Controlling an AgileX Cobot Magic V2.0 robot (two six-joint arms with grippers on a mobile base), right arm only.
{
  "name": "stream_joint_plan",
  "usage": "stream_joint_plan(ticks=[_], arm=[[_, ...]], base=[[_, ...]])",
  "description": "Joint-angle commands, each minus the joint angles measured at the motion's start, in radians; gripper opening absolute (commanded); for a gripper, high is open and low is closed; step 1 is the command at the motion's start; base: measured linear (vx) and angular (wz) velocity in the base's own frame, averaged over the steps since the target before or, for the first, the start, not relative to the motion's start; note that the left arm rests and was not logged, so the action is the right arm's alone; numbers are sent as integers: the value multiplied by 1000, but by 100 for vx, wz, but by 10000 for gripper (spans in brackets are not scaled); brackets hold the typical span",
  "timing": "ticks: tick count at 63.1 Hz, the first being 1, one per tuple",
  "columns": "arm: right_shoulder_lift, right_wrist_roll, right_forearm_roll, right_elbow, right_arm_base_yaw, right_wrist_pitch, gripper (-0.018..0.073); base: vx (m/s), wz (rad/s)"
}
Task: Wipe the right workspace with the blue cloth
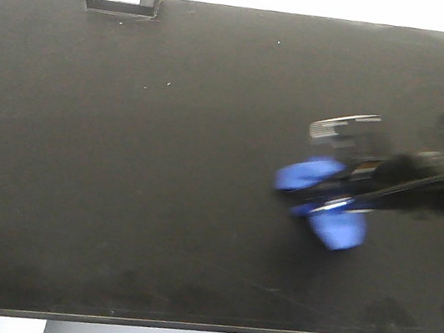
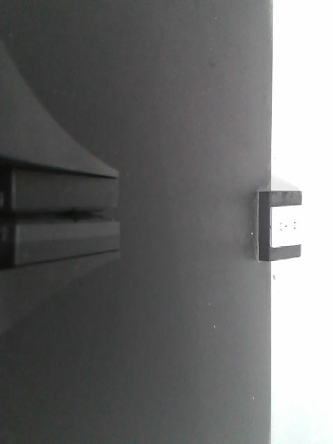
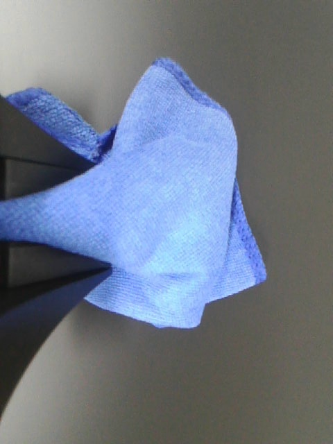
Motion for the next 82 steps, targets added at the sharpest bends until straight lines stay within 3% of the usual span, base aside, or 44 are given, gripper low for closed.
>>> stream_joint_plan(ticks=[1, 6, 11, 27, 34, 48, 69, 75, 82], arm=[[-38, -8, 0, -22, 135, -71, 0], [-38, -8, 0, -22, 172, -91, 0], [-38, -8, -6, -22, 141, -87, 0], [-38, -5, -31, -21, -215, -19, 3], [-46, -5, -23, -21, -296, -18, 17], [-82, -4, -24, -22, -282, -63, 160], [-152, -7, -31, -22, -270, -60, 628], [-216, -7, -31, -22, -270, -39, 692], [-330, -7, -31, -22, -270, -14, 699]], base=[[0, 0], [0, 0], [0, 0], [0, 0], [0, 0], [0, 0], [0, 0], [0, 0], [0, 0]])
